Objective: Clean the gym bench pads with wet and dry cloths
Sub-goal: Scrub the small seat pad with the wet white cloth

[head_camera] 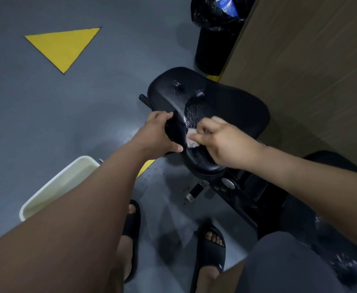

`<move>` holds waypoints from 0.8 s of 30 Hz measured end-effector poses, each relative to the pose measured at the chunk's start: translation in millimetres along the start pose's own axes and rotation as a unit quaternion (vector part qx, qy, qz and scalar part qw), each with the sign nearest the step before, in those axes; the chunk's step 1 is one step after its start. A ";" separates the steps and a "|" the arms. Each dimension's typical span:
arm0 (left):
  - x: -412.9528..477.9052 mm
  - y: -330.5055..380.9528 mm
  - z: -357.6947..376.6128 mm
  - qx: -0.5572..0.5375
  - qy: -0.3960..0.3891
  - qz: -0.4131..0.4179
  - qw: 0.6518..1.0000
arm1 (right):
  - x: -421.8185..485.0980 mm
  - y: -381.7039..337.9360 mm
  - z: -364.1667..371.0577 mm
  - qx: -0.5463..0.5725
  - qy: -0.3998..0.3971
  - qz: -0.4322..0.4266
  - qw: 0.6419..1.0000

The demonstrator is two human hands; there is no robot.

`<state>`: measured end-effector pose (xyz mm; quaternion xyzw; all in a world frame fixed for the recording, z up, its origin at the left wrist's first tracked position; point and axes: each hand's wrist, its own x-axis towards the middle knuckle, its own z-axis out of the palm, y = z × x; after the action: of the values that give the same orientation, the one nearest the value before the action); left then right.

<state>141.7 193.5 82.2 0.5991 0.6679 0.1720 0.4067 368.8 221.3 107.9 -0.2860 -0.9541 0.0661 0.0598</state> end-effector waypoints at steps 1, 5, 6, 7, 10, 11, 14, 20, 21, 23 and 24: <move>-1.7 -1.1 0.2 -0.006 0.005 -0.003 1.000 | 13.1 3.4 1.7 -0.006 0.004 0.012 1.000; -9.9 -9.8 -1.4 0.009 0.019 -0.039 0.999 | 68.8 6.6 6.5 -0.032 -0.015 0.071 0.997; -10.9 -12.5 -3.1 0.011 0.019 -0.046 0.999 | 72.5 4.3 7.4 -0.036 -0.023 0.076 0.996; -11.5 -14.7 -4.7 0.007 0.017 -0.051 0.999 | 69.5 1.2 7.7 -0.038 -0.026 0.069 0.997; -11.7 -20.8 -9.7 -0.018 0.027 -0.067 0.997 | 40.5 -10.9 7.5 -0.032 -0.041 0.006 0.999; -11.8 -22.3 -11.1 -0.025 0.032 -0.074 0.996 | 35.9 -12.1 6.1 -0.026 -0.050 -0.004 0.998; -11.1 -25.1 -12.9 -0.029 0.042 -0.087 0.995 | 70.9 -5.2 5.6 -0.052 -0.059 0.007 0.997; -7.3 -25.6 -17.9 -0.014 0.069 -0.082 0.994 | 153.2 -5.4 17.3 -0.080 -0.083 0.046 0.992; -7.7 -24.2 -18.7 -0.016 0.071 -0.081 0.994 | 148.4 -6.0 17.3 -0.081 -0.085 0.042 0.992; -8.8 -21.0 -19.6 -0.017 0.071 -0.078 0.994 | 129.5 -7.5 16.0 -0.071 -0.087 0.024 0.993; -9.1 -19.3 -19.4 -0.017 0.071 -0.077 0.994 | 117.8 -8.5 14.4 -0.064 -0.091 0.018 0.994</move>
<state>114.0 185.7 83.2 0.5253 0.7362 0.1939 0.3801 264.4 278.2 104.1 -0.2994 -0.9524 0.0323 -0.0470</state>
